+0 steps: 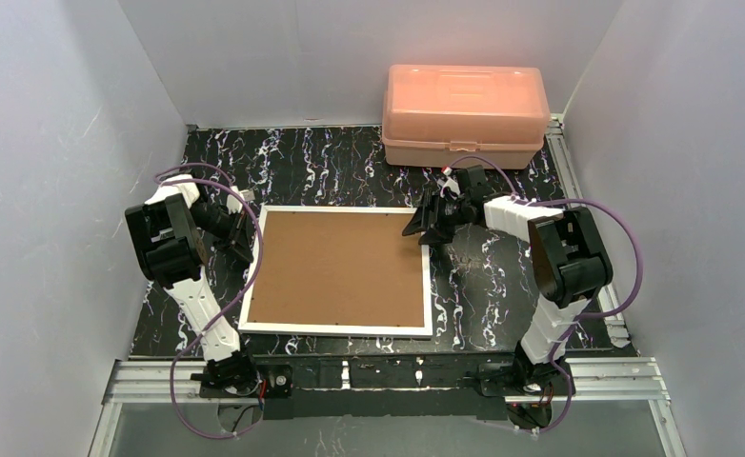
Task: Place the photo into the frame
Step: Install the photo frame at the center of the board.
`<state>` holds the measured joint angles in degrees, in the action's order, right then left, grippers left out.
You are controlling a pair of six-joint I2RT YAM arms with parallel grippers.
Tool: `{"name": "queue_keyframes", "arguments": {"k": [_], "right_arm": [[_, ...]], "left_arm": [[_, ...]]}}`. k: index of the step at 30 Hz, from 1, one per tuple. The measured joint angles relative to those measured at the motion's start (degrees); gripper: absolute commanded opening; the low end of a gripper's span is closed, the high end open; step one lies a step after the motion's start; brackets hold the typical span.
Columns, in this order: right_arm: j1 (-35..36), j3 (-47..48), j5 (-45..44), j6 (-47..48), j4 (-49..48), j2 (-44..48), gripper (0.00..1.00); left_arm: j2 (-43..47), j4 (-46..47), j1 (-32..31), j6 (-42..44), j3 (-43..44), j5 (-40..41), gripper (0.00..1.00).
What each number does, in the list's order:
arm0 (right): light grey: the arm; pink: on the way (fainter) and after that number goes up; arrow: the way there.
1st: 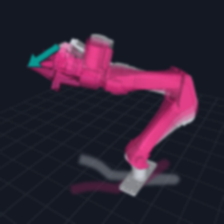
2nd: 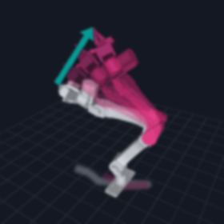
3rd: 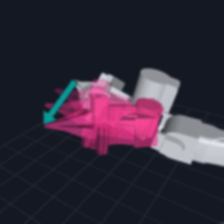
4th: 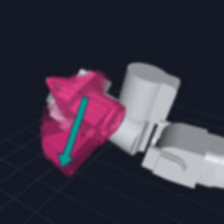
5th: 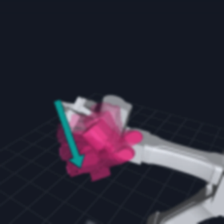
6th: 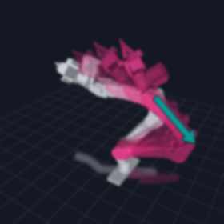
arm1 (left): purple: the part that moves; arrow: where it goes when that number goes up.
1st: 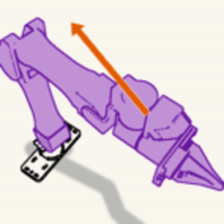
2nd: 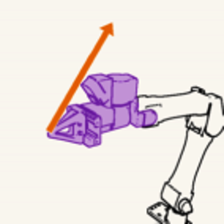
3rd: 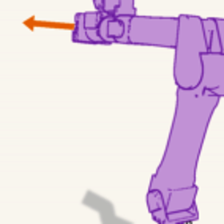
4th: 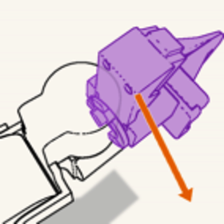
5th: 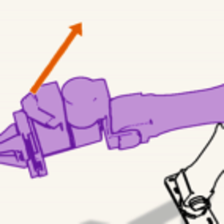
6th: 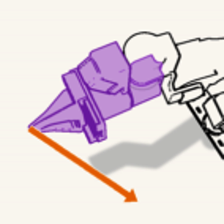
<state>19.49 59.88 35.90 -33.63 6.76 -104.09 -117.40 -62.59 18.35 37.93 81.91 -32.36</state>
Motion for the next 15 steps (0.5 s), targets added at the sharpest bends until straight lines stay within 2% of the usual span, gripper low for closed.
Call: {"name": "queue_keyframes", "arguments": {"k": [3,9,15], "right_arm": [[0.74,0.57,-1.42,1.22,1.14,0.15,0.73],[1.81,1.9,-2.62,1.84,2.99,0.96,0.82],[2.51,2.32,-1.22,0.94,3.58,5.05,0.83]], "left_arm": [[0.02,0.0,0.0,0.02,0.0,0.0,0.0],[0.09,0.02,-0.09,0.02,0.0,0.24,0.0],[0.7,0.42,-0.48,0.07,-0.33,1.01,0.0]]}}
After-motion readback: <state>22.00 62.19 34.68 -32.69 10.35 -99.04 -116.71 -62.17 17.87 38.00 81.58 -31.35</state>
